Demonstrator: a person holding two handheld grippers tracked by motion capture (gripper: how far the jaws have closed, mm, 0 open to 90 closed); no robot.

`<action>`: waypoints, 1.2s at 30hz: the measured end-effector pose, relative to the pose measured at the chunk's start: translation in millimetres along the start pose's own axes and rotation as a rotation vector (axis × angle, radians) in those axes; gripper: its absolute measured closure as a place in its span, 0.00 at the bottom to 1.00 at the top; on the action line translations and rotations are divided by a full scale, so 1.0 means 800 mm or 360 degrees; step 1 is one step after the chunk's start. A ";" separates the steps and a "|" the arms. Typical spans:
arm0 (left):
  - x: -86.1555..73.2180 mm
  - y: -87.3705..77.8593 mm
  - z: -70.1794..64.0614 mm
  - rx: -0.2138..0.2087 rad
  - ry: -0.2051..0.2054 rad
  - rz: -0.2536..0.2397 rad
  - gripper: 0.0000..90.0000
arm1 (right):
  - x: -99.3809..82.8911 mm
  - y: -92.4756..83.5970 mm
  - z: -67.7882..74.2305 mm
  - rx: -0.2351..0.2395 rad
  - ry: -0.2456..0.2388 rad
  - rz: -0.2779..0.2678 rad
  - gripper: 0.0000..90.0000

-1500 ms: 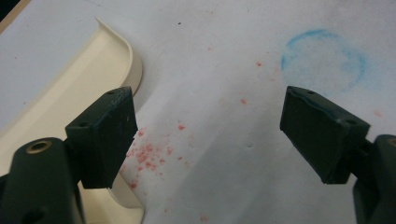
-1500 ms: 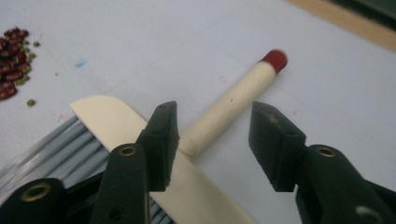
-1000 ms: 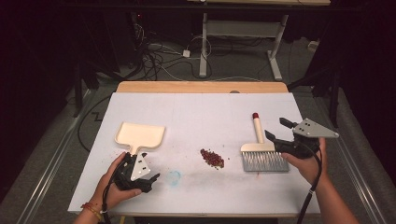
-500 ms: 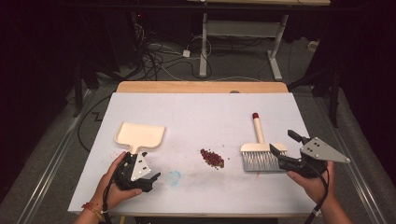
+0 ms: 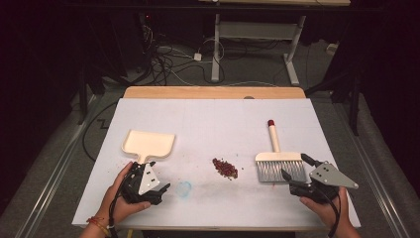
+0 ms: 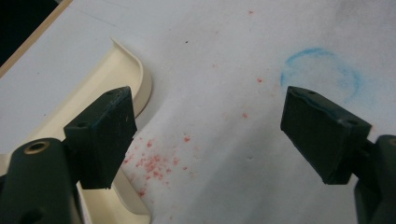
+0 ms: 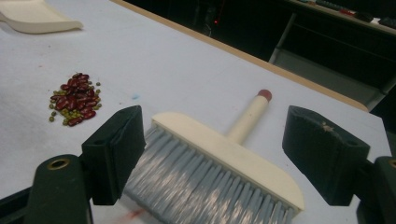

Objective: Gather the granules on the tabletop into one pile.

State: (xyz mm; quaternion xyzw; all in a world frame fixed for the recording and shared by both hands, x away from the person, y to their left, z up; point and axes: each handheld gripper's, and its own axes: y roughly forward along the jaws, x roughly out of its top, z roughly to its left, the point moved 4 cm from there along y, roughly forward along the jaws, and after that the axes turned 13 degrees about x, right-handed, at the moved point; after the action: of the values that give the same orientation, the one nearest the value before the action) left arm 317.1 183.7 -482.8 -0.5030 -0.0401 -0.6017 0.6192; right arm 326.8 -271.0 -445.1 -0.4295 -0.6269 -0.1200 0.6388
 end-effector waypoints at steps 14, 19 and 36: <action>-0.002 0.000 0.004 0.0009 -0.0021 0.0003 0.19 | 0.001 0.006 0.007 0.0000 -0.0046 0.0005 0.23; -0.002 0.002 0.002 0.0004 -0.0014 0.0008 0.19 | 0.002 0.005 0.006 -0.0015 -0.0047 0.0002 0.23; 0.002 0.012 0.000 -0.0021 0.0006 0.0027 0.19 | -0.001 0.003 0.007 -0.0050 -0.0101 0.0033 0.23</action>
State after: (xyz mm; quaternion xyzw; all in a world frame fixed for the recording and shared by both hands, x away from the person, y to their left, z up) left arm 324.8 180.4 -487.7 -0.5063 -0.0308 -0.5976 0.6210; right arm 324.1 -266.0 -447.4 -0.4496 -0.6403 -0.1095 0.6130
